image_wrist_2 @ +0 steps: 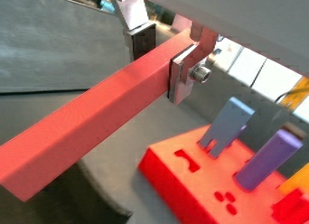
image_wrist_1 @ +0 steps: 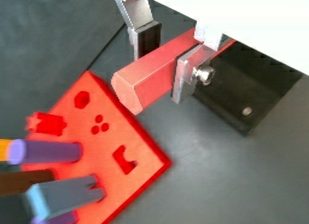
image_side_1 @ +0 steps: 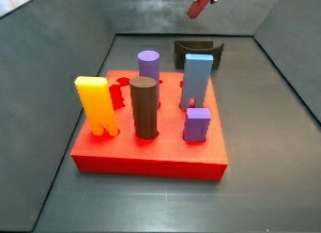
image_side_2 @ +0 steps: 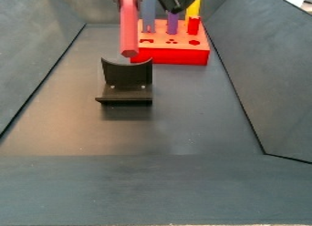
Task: Pick up the hexagon object. Move up. Place the hexagon object on the fixture. Regrasp the hexagon object. Move to above the board. Insert the hexagon object.
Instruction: Place the hexagon object on the fixture.
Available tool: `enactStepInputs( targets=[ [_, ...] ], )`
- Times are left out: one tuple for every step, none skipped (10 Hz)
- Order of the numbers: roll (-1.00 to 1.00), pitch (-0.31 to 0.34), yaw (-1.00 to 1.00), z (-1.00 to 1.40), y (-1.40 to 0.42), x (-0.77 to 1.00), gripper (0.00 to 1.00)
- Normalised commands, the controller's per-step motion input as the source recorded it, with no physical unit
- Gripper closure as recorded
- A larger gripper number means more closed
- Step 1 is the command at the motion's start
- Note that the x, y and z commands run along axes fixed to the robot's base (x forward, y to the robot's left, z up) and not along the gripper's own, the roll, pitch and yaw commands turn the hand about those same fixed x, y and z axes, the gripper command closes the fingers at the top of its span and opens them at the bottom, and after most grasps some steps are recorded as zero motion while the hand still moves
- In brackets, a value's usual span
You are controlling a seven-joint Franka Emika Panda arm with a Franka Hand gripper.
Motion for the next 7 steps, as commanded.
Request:
enactStepInputs(
  targets=[
    [-1.00,0.180,-0.20,-0.02,0.05,0.09,1.00],
    [-0.88,0.157,-0.22,-0.02,0.05,0.09,1.00],
    [-0.64,0.106,-0.22,-0.02,0.05,0.09,1.00],
    [-0.46,0.069,-0.22,-0.02,0.05,0.09,1.00],
    [-0.31,0.037,-0.20,-0.02,0.04,0.09,1.00],
    [-0.21,0.006,-0.18,0.00,0.03,0.08,1.00],
    [-0.23,-0.115,-0.28,-1.00,0.13,0.09,1.00]
  ],
)
